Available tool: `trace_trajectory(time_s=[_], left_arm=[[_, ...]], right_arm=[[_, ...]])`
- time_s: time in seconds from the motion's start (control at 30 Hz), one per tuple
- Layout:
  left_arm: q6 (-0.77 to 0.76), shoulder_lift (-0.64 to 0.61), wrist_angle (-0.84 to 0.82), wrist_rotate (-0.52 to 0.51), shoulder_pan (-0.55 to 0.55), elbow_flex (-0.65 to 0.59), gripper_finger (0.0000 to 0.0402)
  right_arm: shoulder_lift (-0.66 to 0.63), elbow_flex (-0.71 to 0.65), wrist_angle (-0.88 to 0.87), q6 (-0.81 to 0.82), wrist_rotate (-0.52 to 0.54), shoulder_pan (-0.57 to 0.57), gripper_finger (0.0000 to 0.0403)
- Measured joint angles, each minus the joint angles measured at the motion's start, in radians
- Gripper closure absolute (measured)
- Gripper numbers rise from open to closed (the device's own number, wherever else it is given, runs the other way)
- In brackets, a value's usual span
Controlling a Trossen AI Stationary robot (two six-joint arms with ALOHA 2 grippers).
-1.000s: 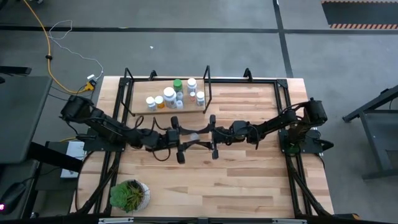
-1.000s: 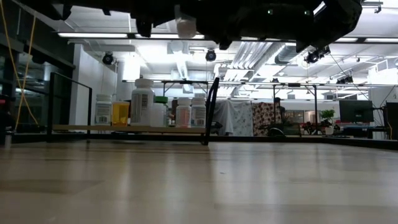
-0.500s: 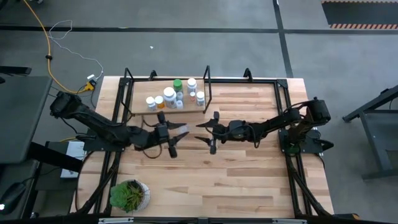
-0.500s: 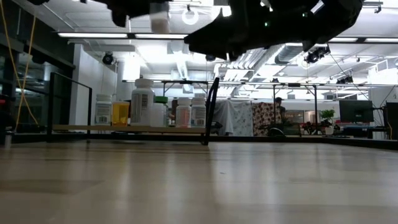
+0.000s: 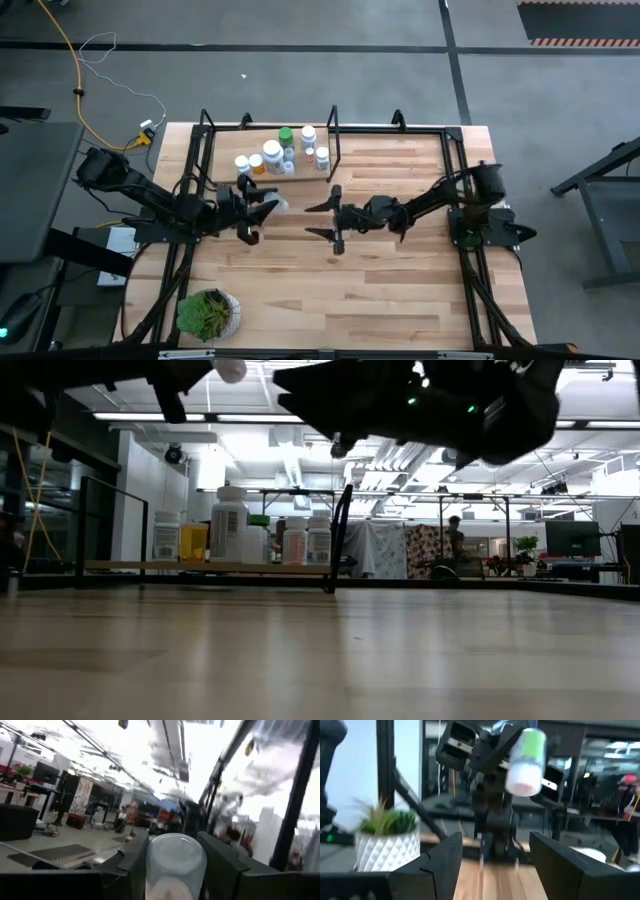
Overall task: Pick and place medicine bottles onto shelf by color
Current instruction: Adjust the small green pill bottle on the shelf
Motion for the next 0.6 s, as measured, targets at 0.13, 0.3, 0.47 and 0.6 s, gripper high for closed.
trace_trajectory(time_s=[0.13, 0.3, 0.47, 0.6], left_arm=[[-0.030, 0.057, 0.088, -0.009, 0.014, 0.001, 0.0261], [-0.030, 0.106, 0.150, -0.039, 0.014, 0.000, 0.0261], [-0.030, 0.104, 0.157, -0.041, 0.015, 0.001, 0.0261], [-0.051, 0.102, 0.158, -0.045, 0.015, 0.002, 0.0261]], right_arm=[[0.138, 0.090, 0.172, 0.079, 0.031, -0.007, 0.0180], [0.228, 0.211, 0.171, 0.275, 0.030, -0.024, 0.0180], [0.240, 0.266, 0.171, 0.425, -0.058, -0.048, 0.0180], [0.242, 0.297, 0.172, 0.555, -0.083, -0.061, 0.0180]])
